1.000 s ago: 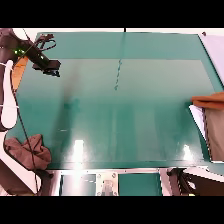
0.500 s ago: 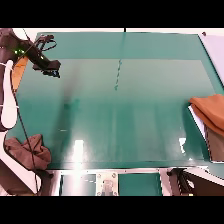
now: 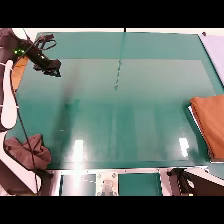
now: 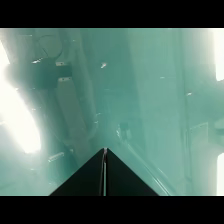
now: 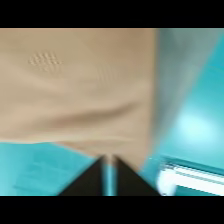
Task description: Fold the shirts.
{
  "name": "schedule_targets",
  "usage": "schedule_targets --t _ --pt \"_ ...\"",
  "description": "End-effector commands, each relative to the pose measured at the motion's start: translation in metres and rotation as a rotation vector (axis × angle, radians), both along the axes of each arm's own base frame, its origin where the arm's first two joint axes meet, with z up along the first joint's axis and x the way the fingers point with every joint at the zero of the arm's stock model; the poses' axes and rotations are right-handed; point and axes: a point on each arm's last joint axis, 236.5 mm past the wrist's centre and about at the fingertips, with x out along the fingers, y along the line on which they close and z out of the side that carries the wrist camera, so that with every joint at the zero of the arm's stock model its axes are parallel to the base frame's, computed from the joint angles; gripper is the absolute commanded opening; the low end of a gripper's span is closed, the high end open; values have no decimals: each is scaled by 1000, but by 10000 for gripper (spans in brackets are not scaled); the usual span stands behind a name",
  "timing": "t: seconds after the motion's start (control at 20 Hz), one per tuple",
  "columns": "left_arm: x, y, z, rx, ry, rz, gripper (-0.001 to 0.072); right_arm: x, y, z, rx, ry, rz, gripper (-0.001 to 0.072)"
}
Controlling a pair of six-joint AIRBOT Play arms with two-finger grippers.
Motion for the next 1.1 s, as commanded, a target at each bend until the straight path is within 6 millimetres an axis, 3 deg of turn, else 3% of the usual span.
schedule_targets --t 0.0,0.15,0.25,0.35,0.5,0.65,0.8,1.05 --pt "-5 -8 22 -31 -29 1 27 68 7 47 -57 -167 122 15" --pt "-23 -10 56 -38 -69 8 27 153 47 68 -114 -287 356 15" --pt "-47 -11 63 -42 -58 24 27 192 103 65 -110 -300 597 14" --pt "-78 -12 59 -47 -32 45 27 215 165 55 -86 -300 792 15" --pt "-136 -14 43 -53 13 77 27 212 250 29 -39 -270 1029 15" --pt "-199 -15 19 -54 47 102 27 190 305 2 -36 -251 1192 15" --pt "-231 -16 7 -56 55 121 27 180 334 -9 -76 -285 1284 15" --pt "-233 -17 9 -63 49 123 28 180 351 -7 -88 -319 1333 15"
